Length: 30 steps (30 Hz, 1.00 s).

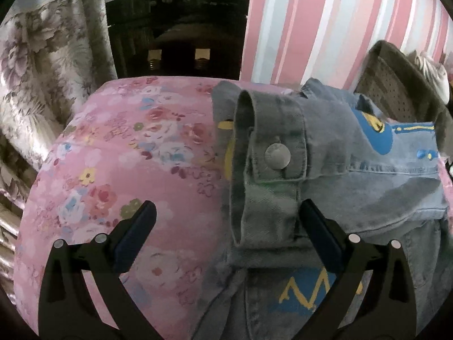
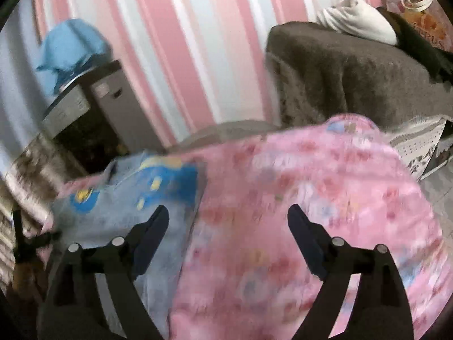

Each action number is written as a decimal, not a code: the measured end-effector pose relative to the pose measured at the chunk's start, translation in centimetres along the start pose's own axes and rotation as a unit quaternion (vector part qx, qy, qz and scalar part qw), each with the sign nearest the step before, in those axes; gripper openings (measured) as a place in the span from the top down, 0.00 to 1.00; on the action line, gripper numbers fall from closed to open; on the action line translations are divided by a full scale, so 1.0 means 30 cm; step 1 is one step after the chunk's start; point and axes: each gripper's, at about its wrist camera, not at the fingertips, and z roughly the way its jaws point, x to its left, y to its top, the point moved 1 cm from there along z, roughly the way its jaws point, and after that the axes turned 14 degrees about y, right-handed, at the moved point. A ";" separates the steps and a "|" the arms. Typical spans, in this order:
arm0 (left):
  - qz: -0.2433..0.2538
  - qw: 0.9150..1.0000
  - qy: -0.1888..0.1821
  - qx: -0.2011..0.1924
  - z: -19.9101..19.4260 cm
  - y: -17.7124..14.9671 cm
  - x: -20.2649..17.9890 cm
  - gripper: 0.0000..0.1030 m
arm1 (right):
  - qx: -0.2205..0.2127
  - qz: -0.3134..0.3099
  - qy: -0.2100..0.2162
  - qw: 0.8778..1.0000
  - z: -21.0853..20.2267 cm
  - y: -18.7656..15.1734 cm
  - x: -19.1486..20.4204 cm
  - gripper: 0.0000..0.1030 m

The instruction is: Fold large clothes

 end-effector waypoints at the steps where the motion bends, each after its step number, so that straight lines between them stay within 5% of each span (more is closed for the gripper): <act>1: -0.002 1.000 -0.004 -0.001 -0.020 -0.008 0.010 0.03 | 0.005 -0.002 -0.001 1.000 -0.002 -0.032 0.003 0.16; 12: 0.017 0.997 0.045 -0.061 -0.369 -0.263 0.153 0.03 | 0.033 -0.007 -0.003 0.999 -0.205 -0.454 0.167 0.16; 24: 0.003 0.997 0.072 0.001 -0.425 -0.561 0.306 0.03 | 0.087 0.015 0.086 0.992 -0.228 -0.640 0.272 0.16; 27: -0.003 0.999 0.042 0.026 -0.399 -0.590 0.299 0.03 | 0.120 -0.012 0.100 0.988 -0.205 -0.678 0.326 0.16; 29: -0.013 0.999 0.015 0.035 -0.393 -0.596 0.303 0.03 | 0.141 -0.036 0.104 0.984 -0.184 -0.713 0.358 0.37; 30: -0.015 0.999 0.001 0.042 -0.388 -0.600 0.298 0.03 | 0.150 -0.039 0.109 0.982 -0.175 -0.723 0.363 0.59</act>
